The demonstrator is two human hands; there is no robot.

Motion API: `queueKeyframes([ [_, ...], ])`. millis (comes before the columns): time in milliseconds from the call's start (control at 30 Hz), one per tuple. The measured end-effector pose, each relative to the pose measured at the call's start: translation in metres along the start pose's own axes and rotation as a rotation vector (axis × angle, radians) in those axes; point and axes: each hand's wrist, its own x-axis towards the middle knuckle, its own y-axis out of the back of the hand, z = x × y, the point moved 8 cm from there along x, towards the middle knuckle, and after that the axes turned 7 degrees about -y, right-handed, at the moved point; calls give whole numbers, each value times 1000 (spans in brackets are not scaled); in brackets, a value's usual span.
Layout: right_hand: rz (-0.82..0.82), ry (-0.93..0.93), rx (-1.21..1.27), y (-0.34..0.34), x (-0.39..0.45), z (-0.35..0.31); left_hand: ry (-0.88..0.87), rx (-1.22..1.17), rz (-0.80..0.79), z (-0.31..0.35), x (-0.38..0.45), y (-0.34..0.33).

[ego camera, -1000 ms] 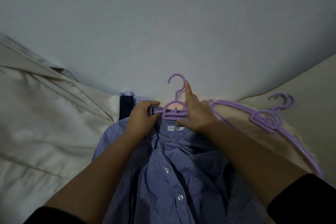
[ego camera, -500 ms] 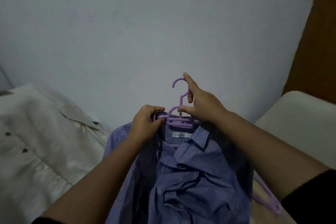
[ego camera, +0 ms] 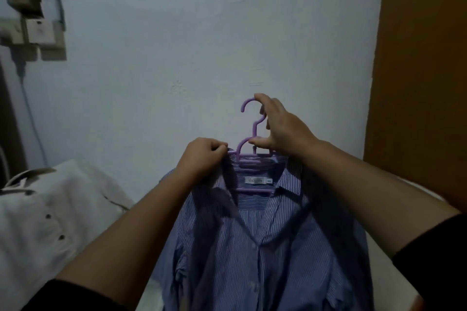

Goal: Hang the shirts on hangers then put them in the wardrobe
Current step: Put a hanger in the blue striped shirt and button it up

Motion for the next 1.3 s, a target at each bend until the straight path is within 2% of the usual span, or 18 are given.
queueKeyframes([
  [67, 36, 0, -4, 14, 1, -1, -33, -17, 153, 15, 0, 19],
  [133, 69, -17, 2, 27, 2, 0, -56, -208, 312, 25, -4, 34],
  [167, 83, -22, -2, 33, 3, 1, -52, -344, 329, 26, -3, 37],
  [233, 105, -21, -17, 44, 3, 1, -22, -526, 271, 28, 0, 38],
  [267, 116, -14, -25, 50, 3, 0, -23, -498, 218, 29, 3, 39],
  [367, 156, 19, -49, 65, 3, -6, -50, -104, -15, 35, 9, 39],
  [433, 170, 41, -49, 73, 4, -11, -81, -54, -87, 43, 8, 38],
  [500, 186, 55, -30, 81, 5, -16, -115, -119, 31, 51, 9, 51],
  [600, 207, 69, -16, 95, 10, -23, -115, -386, 231, 53, 8, 70],
  [667, 200, 80, -38, 100, 13, -27, -108, -563, 227, 54, 8, 73],
  [733, 198, 88, -70, 104, 14, -29, -98, -609, 153, 53, 9, 70],
  [767, 201, 89, -73, 105, 13, -29, -137, -500, 136, 54, 8, 71],
  [800, 208, 88, -65, 107, 12, -28, -245, -277, 138, 59, 5, 76],
  [867, 221, 83, -46, 111, 11, -26, -563, 157, 165, 73, -8, 76],
  [900, 223, 82, -41, 113, 10, -25, -700, 296, 177, 75, -15, 72],
  [967, 227, 73, -31, 118, 10, -21, -848, 453, 223, 69, -26, 67],
  [1100, 243, 70, -32, 126, 9, -15, -904, 650, 273, 56, -32, 65],
  [1300, 272, 84, 22, 132, 15, -20, -939, 719, 343, 64, -26, 71],
])
